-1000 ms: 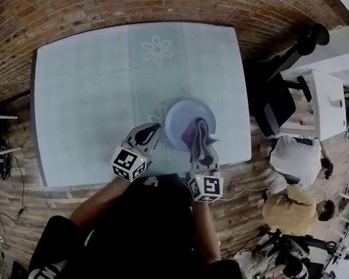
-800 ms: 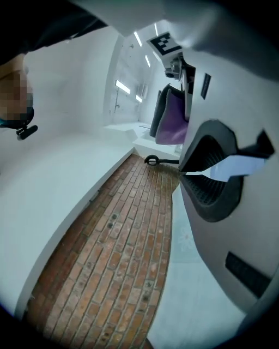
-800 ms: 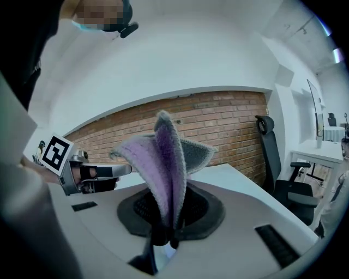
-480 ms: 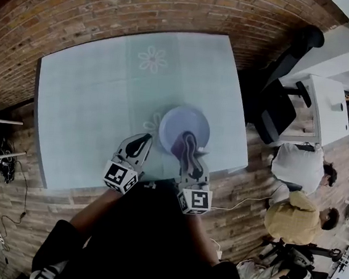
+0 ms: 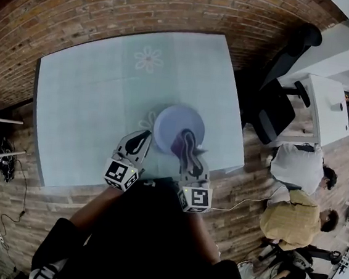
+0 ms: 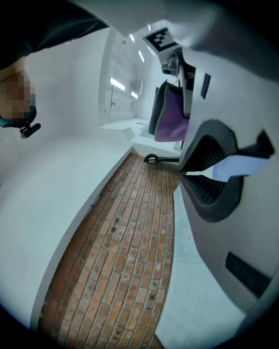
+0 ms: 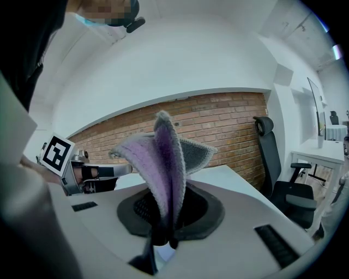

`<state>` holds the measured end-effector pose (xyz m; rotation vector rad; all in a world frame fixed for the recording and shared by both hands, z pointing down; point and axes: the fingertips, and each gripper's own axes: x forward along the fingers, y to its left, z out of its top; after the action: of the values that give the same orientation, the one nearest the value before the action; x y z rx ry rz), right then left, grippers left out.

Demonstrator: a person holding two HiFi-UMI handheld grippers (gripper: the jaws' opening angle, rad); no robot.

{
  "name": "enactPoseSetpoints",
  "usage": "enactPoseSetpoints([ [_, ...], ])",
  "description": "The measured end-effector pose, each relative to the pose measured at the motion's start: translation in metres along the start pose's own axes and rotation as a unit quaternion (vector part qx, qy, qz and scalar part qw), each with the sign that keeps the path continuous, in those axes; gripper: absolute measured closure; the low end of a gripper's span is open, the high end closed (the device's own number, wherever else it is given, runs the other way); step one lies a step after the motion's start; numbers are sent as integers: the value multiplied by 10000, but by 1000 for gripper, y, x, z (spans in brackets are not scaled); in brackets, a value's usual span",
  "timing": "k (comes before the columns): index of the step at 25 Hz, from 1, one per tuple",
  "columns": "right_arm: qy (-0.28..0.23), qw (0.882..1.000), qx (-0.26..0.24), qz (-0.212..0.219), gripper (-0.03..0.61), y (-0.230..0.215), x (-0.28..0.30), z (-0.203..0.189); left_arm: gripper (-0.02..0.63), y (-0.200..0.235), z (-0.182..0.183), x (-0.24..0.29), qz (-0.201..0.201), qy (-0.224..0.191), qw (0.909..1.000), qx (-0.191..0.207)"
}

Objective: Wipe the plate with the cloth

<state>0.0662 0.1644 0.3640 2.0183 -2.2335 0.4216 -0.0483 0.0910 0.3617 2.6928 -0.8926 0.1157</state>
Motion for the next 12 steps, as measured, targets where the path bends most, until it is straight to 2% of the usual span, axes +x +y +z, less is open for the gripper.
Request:
enactPoseSetpoints([
  [12, -33, 10000, -51, 78, 518, -4, -2, 1, 568, -8, -3, 3, -51, 60, 10000, 32],
])
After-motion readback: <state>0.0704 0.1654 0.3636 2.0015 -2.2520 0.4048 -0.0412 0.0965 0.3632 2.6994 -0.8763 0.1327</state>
